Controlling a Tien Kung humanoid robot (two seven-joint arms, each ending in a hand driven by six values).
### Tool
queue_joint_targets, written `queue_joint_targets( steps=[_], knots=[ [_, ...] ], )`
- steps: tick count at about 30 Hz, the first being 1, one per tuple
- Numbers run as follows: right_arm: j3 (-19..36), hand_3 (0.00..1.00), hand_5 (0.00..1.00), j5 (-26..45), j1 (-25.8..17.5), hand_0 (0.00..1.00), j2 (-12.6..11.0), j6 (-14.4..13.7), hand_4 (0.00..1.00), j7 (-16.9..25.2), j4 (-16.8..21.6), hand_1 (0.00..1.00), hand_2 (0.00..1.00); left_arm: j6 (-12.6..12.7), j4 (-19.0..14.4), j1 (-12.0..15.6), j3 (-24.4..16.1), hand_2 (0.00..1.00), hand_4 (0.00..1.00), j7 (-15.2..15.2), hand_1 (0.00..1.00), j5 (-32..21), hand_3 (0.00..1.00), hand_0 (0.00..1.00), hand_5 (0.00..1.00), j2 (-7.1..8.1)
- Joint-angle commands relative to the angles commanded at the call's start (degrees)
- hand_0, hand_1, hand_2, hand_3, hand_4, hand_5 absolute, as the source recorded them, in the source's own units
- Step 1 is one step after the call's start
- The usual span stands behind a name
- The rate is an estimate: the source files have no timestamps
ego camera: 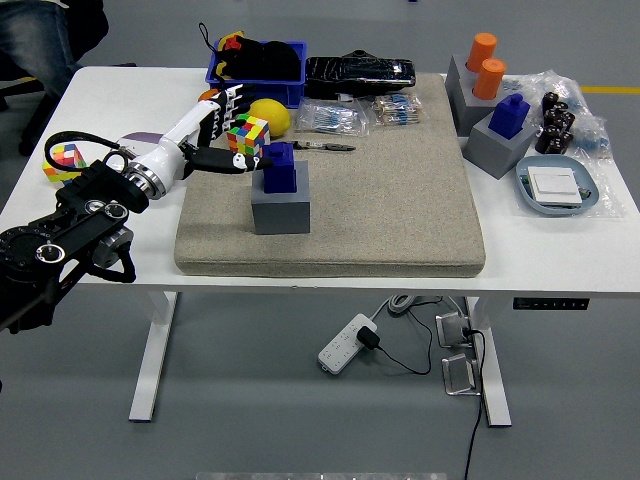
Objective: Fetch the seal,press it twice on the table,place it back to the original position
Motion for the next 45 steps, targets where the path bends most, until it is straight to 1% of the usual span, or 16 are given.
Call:
queue_joint_targets(
  steps=[3, 4, 9, 10, 15, 16, 21, 22, 27, 28, 32, 33, 34, 39, 40, 45],
  knots=[
    [-0.1, 0.760, 0.523, 0.0, 0.0, 0.861, 0.0, 0.0, 0.814, 0.0, 0.0, 0.794, 0.764, 0.1, 1.5, -0.3, 0.9, 0.983, 0.998, 0.0, 0.972, -0.1, 0.976, 0.908, 0.002, -0.68],
    [-0.1, 0.759, 0.524, 0.0, 0.0, 0.861, 0.0, 0.0, 0.814, 0.0, 0.0, 0.794, 0.764, 0.1, 2.4, -0.4, 1.4, 0.904, 0.998, -0.1, 0.921, -0.3, 0.844, 0.893, 0.002, -1.03],
    [-0.3, 0.759, 0.524, 0.1, 0.1, 0.861, 0.1, 0.0, 0.814, 0.0, 0.0, 0.794, 0.764, 0.4, 4.9, -0.7, 3.0, 0.904, 0.998, -0.5, 0.921, -0.9, 0.844, 0.893, 0.002, -1.95],
    [-0.4, 0.761, 0.524, 0.1, 0.1, 0.861, 0.1, 0.0, 0.815, 0.0, 0.0, 0.793, 0.764, 0.4, 5.2, -0.7, 3.2, 0.842, 0.998, -0.6, 0.882, -1.1, 0.763, 0.877, 0.002, -2.07],
    [-0.5, 0.761, 0.524, 0.1, 0.1, 0.861, 0.1, 0.0, 0.815, 0.0, -0.1, 0.793, 0.764, 0.9, 6.8, -1.0, 4.0, 0.842, 0.998, -1.1, 0.882, -1.4, 0.763, 0.877, 0.002, -2.76],
    [-0.5, 0.761, 0.524, 0.1, 0.1, 0.861, 0.1, 0.1, 0.817, 0.0, -0.1, 0.792, 0.764, 0.9, 7.0, -1.1, 4.1, 0.783, 0.998, -1.1, 0.840, -1.5, 0.704, 0.857, 0.002, -2.91],
    [-0.6, 0.761, 0.524, 0.2, 0.2, 0.861, 0.1, 0.1, 0.817, 0.0, -0.1, 0.792, 0.764, 1.0, 7.5, -1.4, 5.0, 0.783, 0.998, -0.9, 0.840, -1.7, 0.704, 0.857, 0.002, -3.72],
    [-0.6, 0.762, 0.524, 0.2, 0.2, 0.861, 0.1, 0.1, 0.819, 0.0, -0.1, 0.793, 0.765, 1.0, 7.7, -1.4, 5.2, 0.770, 0.998, -0.9, 0.816, -2.0, 0.714, 0.842, 0.002, -3.97],
    [-0.9, 0.762, 0.524, 0.3, 0.3, 0.861, 0.1, 0.1, 0.819, 0.1, 0.1, 0.793, 0.765, 0.8, 8.7, -1.7, 5.8, 0.770, 0.998, -0.7, 0.816, -3.1, 0.714, 0.842, 0.002, -4.89],
    [-1.0, 0.763, 0.522, 0.3, 0.3, 0.861, 0.1, 0.1, 0.820, 0.1, 0.0, 0.793, 0.765, 0.8, 8.9, -1.7, 5.9, 0.789, 0.987, -0.7, 0.823, -3.3, 0.741, 0.831, 0.002, -5.05],
    [-1.2, 0.763, 0.522, 0.3, 0.2, 0.861, 0.0, 0.1, 0.820, 0.0, 0.0, 0.793, 0.765, 0.7, 9.4, -1.7, 6.0, 0.789, 0.987, -0.8, 0.823, -4.5, 0.741, 0.831, 0.002, -5.73],
    [-1.2, 0.763, 0.522, 0.3, 0.2, 0.861, -0.1, 0.1, 0.820, 0.0, -0.1, 0.793, 0.765, 0.7, 9.4, -1.7, 6.0, 0.789, 0.987, -0.8, 0.823, -4.6, 0.741, 0.831, 0.002, -5.82],
    [-1.3, 0.762, 0.528, 0.3, 0.2, 0.861, -0.1, 0.1, 0.826, 0.0, -0.1, 0.793, 0.765, 0.7, 9.4, -1.7, 6.0, 0.791, 0.980, -0.8, 0.806, -4.6, 0.751, 0.805, 0.002, -5.98],
    [-1.6, 0.762, 0.528, 0.4, 0.3, 0.861, -0.2, 0.1, 0.826, 0.0, 0.0, 0.793, 0.765, 0.7, 9.8, -1.9, 6.7, 0.791, 0.980, -0.5, 0.806, -4.8, 0.751, 0.805, 0.002, -6.58],
    [-1.7, 0.763, 0.526, 0.4, 0.3, 0.861, -0.3, 0.1, 0.833, 0.0, 0.0, 0.794, 0.767, 0.7, 9.9, -1.9, 6.8, 0.710, 0.966, -0.5, 0.769, -4.8, 0.738, 0.772, 0.002, -6.66],
    [-1.9, 0.763, 0.526, 0.4, 0.3, 0.861, -0.3, 0.1, 0.833, 0.0, 0.0, 0.794, 0.767, 0.8, 10.2, -2.0, 7.3, 0.710, 0.966, -0.5, 0.769, -4.9, 0.738, 0.772, 0.002, -7.04]
  ],
)
